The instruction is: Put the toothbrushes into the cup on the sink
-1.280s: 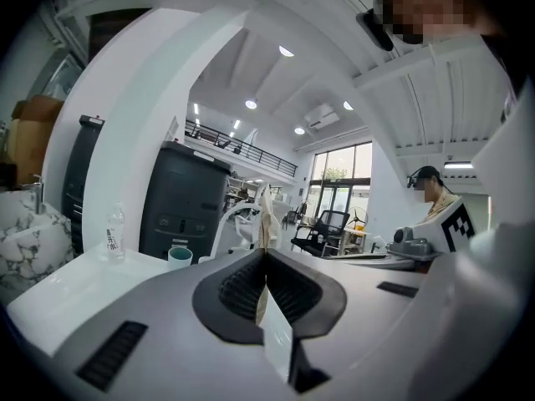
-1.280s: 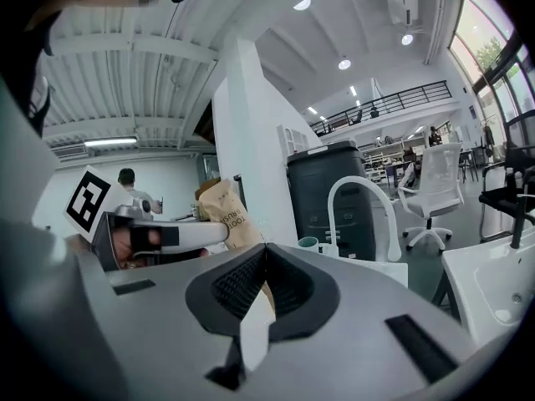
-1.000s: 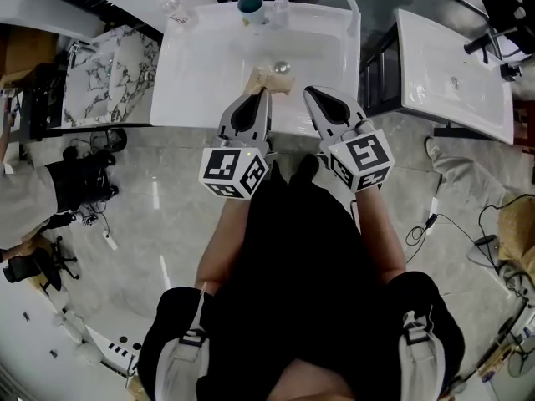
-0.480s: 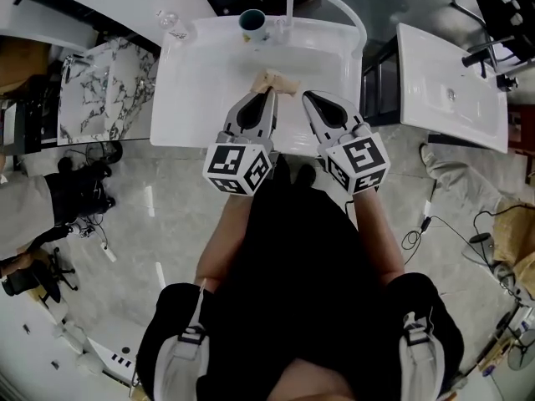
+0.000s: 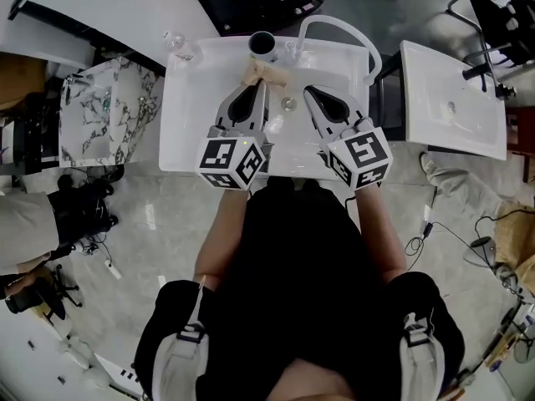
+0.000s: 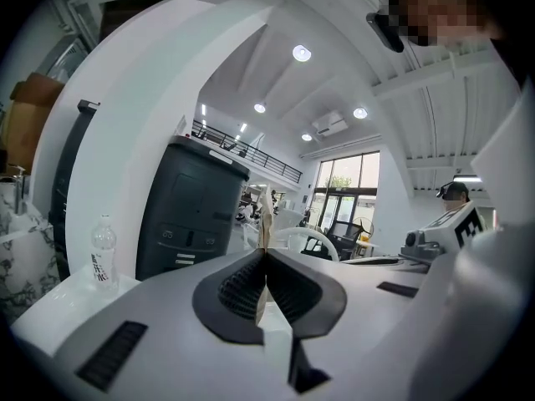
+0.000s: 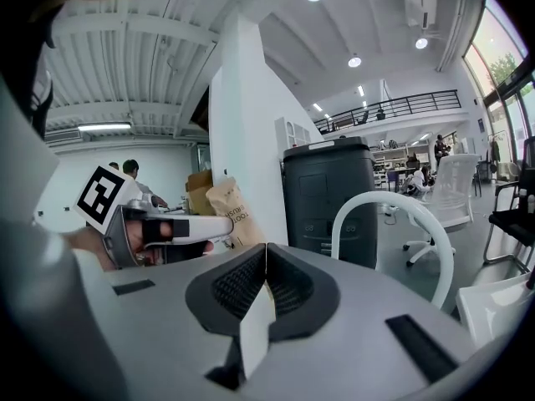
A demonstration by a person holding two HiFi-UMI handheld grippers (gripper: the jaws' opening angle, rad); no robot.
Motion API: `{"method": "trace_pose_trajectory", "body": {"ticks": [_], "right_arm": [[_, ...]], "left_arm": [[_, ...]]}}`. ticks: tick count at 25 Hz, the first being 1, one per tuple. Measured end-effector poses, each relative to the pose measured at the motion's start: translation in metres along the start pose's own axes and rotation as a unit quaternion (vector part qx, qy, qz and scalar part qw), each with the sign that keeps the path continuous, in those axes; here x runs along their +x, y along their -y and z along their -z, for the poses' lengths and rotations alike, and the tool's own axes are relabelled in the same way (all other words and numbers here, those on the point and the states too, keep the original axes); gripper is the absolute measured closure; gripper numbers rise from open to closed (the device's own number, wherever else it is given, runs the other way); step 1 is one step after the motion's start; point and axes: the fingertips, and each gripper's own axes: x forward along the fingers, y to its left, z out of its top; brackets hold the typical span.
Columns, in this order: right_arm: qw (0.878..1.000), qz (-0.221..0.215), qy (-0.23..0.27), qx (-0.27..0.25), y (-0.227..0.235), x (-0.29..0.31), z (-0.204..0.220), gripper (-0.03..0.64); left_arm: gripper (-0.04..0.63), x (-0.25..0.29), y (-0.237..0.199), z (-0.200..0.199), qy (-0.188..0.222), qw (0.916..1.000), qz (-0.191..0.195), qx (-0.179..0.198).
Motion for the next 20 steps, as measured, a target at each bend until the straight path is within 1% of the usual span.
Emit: {"method": "trace_pose_trajectory", "body": {"ticks": [5, 11, 20], "right_arm": [[1.000, 0.019, -0.004, 0.001, 0.004, 0.021, -0.004, 0.586], [0.999, 0.048, -0.012, 0.013, 0.011, 0.035, 0.000, 0.586], [0.998, 0.061, -0.017, 0.025, 0.025, 0.049, 0.000, 0.586]], "left_arm": [[0.580, 0.016, -0.029, -0.007, -0.002, 1.0000, 0.008, -0.005], [0.580, 0.032, -0.052, -0.006, -0.010, 0.9997, 0.019, -0.013], [0.578, 0.055, -0.077, -0.012, -0.010, 0.9998, 0.003, -0.014]]}}
